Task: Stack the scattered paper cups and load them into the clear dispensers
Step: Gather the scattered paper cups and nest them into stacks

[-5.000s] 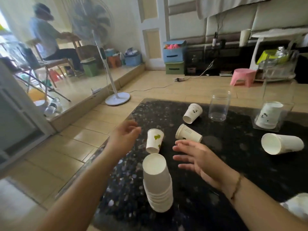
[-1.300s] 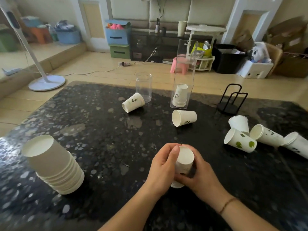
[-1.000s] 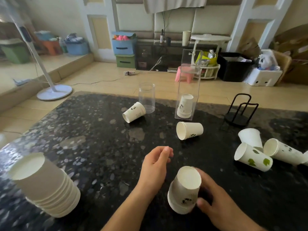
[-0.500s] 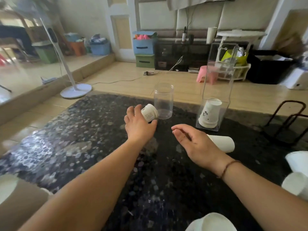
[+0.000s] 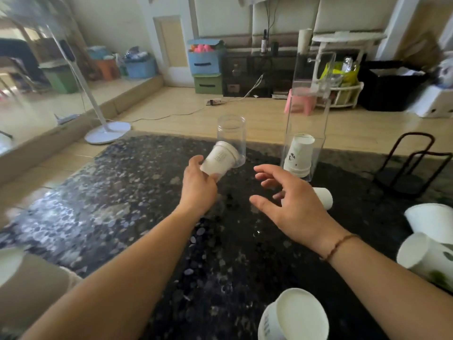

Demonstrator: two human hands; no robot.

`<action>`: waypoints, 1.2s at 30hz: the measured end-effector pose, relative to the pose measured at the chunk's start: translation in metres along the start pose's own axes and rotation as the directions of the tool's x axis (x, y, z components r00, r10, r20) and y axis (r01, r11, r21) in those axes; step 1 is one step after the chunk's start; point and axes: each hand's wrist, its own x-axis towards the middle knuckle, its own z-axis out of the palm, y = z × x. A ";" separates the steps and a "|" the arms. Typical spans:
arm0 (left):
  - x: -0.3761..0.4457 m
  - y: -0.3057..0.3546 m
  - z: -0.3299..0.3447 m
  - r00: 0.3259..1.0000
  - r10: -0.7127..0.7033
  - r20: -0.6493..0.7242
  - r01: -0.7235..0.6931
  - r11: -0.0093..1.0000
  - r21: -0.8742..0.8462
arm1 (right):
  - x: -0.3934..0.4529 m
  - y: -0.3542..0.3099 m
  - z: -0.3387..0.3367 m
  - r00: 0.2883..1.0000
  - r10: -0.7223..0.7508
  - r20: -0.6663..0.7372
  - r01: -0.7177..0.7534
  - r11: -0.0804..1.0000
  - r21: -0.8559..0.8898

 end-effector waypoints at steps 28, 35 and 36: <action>-0.198 0.124 -0.093 0.725 0.495 0.479 -0.634 0.751 0.183 | -0.177 -0.083 -0.037 0.965 0.204 -0.164 -0.241 0.939 -0.247; -0.218 0.083 -0.055 0.724 0.352 0.593 -0.520 0.844 0.133 | -0.193 -0.057 -0.008 0.924 0.378 -0.048 -0.379 0.900 -0.213; -0.222 0.077 -0.050 0.723 0.364 0.587 -0.516 0.850 0.109 | -0.196 -0.052 -0.002 0.917 0.395 -0.046 -0.397 0.905 -0.149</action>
